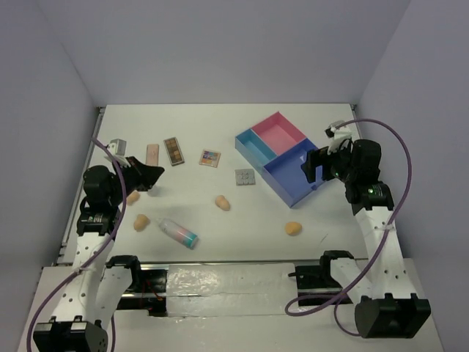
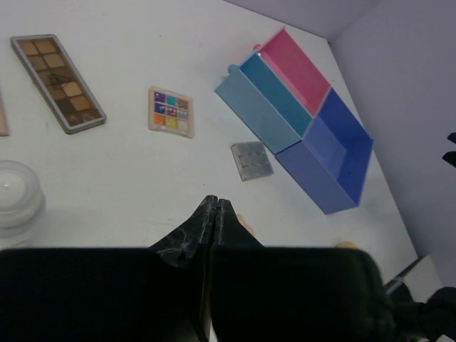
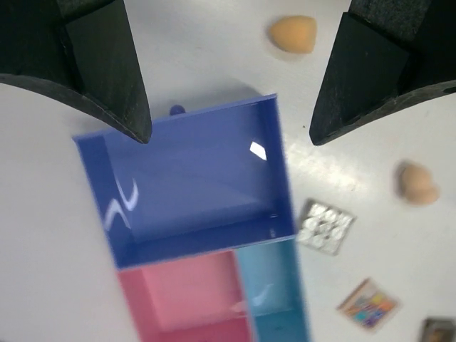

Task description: Organize the makeup

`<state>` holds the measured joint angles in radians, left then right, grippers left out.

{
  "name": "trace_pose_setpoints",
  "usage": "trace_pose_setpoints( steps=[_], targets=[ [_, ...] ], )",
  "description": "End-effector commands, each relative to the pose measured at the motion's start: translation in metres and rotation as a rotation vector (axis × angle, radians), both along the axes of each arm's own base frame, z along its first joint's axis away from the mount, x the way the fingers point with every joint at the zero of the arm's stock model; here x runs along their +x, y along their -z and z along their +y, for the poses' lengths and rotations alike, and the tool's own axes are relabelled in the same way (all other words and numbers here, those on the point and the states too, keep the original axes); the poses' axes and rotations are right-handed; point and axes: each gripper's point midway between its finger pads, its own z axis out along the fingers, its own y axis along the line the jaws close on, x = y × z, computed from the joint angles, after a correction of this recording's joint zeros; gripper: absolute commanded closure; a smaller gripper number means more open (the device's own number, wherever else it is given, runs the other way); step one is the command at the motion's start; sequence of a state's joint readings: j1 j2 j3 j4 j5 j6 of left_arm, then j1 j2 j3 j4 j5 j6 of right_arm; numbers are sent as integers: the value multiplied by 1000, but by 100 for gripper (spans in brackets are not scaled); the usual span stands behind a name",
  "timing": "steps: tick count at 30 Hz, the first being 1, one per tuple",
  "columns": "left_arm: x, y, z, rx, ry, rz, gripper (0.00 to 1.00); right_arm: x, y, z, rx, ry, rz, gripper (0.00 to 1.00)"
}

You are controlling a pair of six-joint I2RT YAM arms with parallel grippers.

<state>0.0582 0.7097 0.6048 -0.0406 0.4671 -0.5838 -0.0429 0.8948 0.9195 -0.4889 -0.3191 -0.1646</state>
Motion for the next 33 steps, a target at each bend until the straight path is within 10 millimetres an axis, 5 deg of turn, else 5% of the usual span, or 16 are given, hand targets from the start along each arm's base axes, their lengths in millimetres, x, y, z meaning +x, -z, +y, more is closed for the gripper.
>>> trace_pose_setpoints(
  steps=[1,4,7,8,10,12,14,17,20,22,25,27,29,33],
  targets=[
    [-9,-22,-16,-27,99,-93,93,-34,-7,49,-58,-405,-94,1],
    [-14,-28,-23,-46,146,-106,89,-46,1,60,-118,-497,-85,0],
    [-17,-32,-29,-79,177,-109,55,-61,13,66,-154,-611,-46,1],
    [-18,-33,-31,-94,188,-105,36,-63,16,69,-165,-633,-39,1],
    [-22,-33,-38,-108,208,-102,20,-61,24,67,-177,-617,11,19],
    [-26,-30,-47,-115,216,-98,16,-55,32,68,-152,-570,71,52],
    [-29,-24,-58,-128,227,-75,15,-54,42,65,-163,-545,135,51],
    [-36,-16,-72,-150,247,-54,19,-62,62,72,-184,-578,233,32],
    [-43,-9,-83,-176,268,-44,31,-73,86,71,-260,-633,300,27],
    [-44,-7,-85,-181,272,-40,44,-90,100,71,-345,-773,312,25],
    [-45,-7,-86,-164,274,-34,49,-126,115,73,-413,-1070,313,22],
    [-44,-10,-86,-156,274,-39,49,-159,125,76,-375,-1236,334,27],
    [-42,-11,-87,-148,278,-37,45,-172,135,76,-406,-1342,268,26],
    [-38,-9,-89,-127,287,-25,40,-174,152,70,-500,-1439,188,22]
  ],
)
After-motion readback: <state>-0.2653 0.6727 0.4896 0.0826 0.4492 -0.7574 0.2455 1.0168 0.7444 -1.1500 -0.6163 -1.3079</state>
